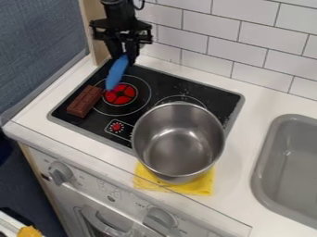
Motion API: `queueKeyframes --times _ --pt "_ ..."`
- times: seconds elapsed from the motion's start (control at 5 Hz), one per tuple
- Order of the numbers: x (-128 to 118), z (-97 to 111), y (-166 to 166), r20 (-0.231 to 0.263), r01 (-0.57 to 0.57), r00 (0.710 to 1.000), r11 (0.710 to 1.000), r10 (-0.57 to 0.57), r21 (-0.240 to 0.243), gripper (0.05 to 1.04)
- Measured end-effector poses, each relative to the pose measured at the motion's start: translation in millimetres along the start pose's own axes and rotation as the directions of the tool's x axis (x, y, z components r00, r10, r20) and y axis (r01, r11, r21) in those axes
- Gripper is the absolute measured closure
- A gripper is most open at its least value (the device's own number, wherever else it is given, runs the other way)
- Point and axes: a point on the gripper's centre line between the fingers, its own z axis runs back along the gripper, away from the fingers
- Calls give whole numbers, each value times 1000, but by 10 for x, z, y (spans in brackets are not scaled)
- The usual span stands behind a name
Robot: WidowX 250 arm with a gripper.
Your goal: Move the blue spoon on the top of the left burner
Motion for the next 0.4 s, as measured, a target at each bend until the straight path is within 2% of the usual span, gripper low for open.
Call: queueKeyframes --times 0.2,0.4 --pt "72 -137 80 -13 -6 1000 1000 6 26 720" --pt "87 -325 192 -34 -36 999 999 37 27 720"
